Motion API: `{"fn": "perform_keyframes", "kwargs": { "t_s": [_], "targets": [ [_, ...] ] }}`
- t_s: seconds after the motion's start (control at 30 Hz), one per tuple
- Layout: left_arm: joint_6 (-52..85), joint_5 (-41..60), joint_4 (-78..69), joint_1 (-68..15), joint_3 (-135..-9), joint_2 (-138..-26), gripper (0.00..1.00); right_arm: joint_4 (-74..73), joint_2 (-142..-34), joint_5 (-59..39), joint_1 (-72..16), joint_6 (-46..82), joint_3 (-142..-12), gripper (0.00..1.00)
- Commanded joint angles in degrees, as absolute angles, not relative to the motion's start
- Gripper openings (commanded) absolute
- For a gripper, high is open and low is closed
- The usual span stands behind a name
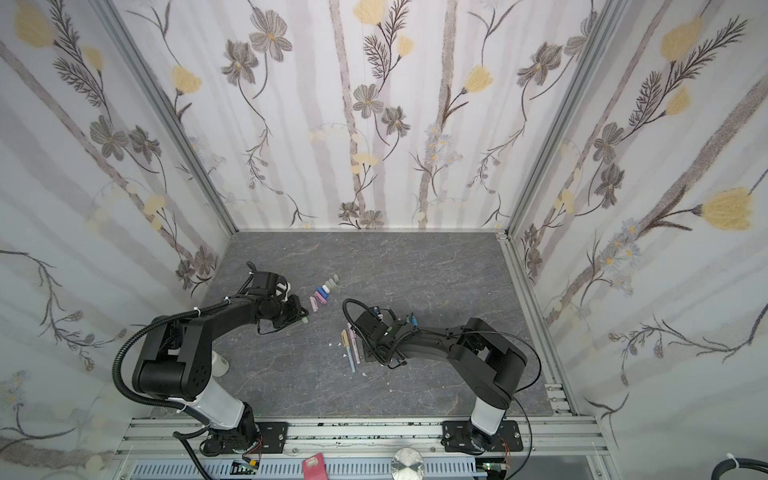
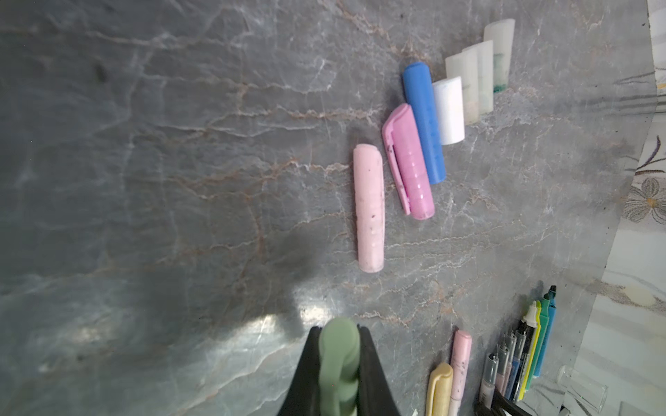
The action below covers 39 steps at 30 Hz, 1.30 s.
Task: Open the pen caps
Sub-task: 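Carry the green cap toward the cap row while the right lowers the pen, then release the green cap beside the pink cap with the left gripper, then close the right gripper on the pink-capped pen and lift it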
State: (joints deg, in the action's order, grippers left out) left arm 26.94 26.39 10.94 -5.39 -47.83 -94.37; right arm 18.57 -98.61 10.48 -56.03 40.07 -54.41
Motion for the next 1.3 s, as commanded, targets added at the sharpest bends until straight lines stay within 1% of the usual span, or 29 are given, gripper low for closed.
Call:
{"fn": "perform_keyframes", "kwargs": {
  "t_s": [0.0,0.23,0.43,0.53,0.83,1.07,1.27],
  "targets": [
    [27.6,26.9,7.7,-5.4,-48.6,-95.8,0.06,19.6,-97.2,12.1,-56.1,40.9,-54.8,0.26],
    [28.7,27.4,5.1,-5.4,-49.9,-99.4,0.13,20.0,-94.8,13.2,-56.1,40.6,-54.9,0.27],
    [29.8,27.1,3.6,-5.4,-51.1,-101.5,0.22,20.4,-93.6,13.6,-56.1,40.3,-55.0,0.27],
    [30.0,27.0,3.4,-5.4,-51.6,-102.1,0.24,20.4,-93.4,13.7,-56.1,40.3,-55.0,0.27],
    [29.8,27.3,4.6,-5.4,-51.7,-100.8,0.25,18.9,-93.4,12.2,-56.4,39.6,-55.0,0.27],
    [30.5,30.3,6.2,-4.7,-51.5,-96.1,0.26,17.3,-95.9,10.1,-57.8,37.9,-57.7,0.33],
    [30.1,31.0,9.8,-3.9,-53.2,-91.6,0.26,17.7,-99.6,9.6,-58.6,36.9,-61.2,0.35]
  ]
}}
